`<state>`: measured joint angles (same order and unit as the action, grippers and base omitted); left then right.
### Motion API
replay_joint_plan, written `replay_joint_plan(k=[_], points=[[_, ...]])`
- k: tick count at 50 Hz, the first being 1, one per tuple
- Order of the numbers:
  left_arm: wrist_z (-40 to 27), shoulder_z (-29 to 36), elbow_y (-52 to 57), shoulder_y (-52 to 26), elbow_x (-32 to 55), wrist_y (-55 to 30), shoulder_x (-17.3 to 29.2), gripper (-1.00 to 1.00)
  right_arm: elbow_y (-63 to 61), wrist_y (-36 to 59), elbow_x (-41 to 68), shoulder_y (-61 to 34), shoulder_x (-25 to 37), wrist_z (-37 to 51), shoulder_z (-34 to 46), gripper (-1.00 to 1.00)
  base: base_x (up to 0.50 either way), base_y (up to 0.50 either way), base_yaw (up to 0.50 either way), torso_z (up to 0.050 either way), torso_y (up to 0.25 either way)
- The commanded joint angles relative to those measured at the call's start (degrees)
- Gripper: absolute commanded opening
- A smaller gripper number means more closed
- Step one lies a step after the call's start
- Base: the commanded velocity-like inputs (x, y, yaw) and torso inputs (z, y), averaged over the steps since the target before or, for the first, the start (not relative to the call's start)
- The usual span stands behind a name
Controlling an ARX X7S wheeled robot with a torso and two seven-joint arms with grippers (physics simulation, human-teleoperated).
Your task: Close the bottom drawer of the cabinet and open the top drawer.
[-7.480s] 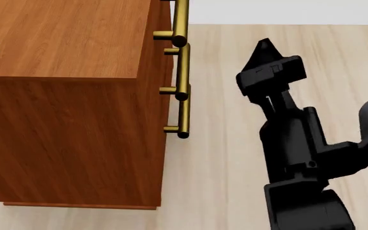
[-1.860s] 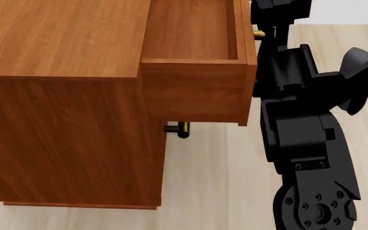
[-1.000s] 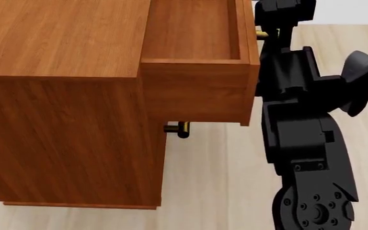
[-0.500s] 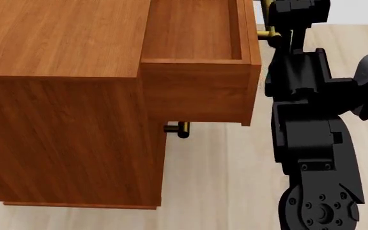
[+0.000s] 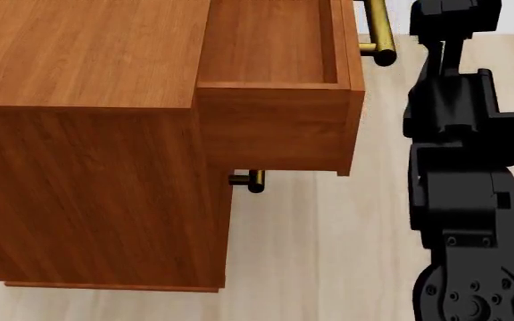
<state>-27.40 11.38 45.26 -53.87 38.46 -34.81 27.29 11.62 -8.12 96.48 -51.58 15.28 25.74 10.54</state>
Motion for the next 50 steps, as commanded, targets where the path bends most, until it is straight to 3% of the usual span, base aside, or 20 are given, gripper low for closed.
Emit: replay_joint_plan(k=[1,11,27,50], points=[[0.0,0.2,-0.1,0.3,-0.1,0.4,0.1,1.00,-3.9,-0.3,-4.1,0.5,3.5,3.9,1.0,1.00,0.00,0.00,0.00,0.000,0.000],[0.2,0.7,-0.5,1.0,-0.7,1.3,0.0,1.00,-7.4,6.3,-10.4,-2.4,11.0,10.5,6.6,1.00,0.00,0.00,0.00,0.000,0.000],[0.6,1.5,-1.2,2.4,-1.5,2.8,-0.3,1.00,-12.0,24.7,-16.6,-13.9,23.0,18.2,16.6,1.00,0.00,0.00,0.00,0.001,0.000],[0.3,1.6,-1.2,2.1,-1.2,3.0,0.0,1.00,-7.7,45.8,-21.0,-32.9,24.6,12.2,28.6,1.00,0.00,0.00,0.00,0.000,0.000]])
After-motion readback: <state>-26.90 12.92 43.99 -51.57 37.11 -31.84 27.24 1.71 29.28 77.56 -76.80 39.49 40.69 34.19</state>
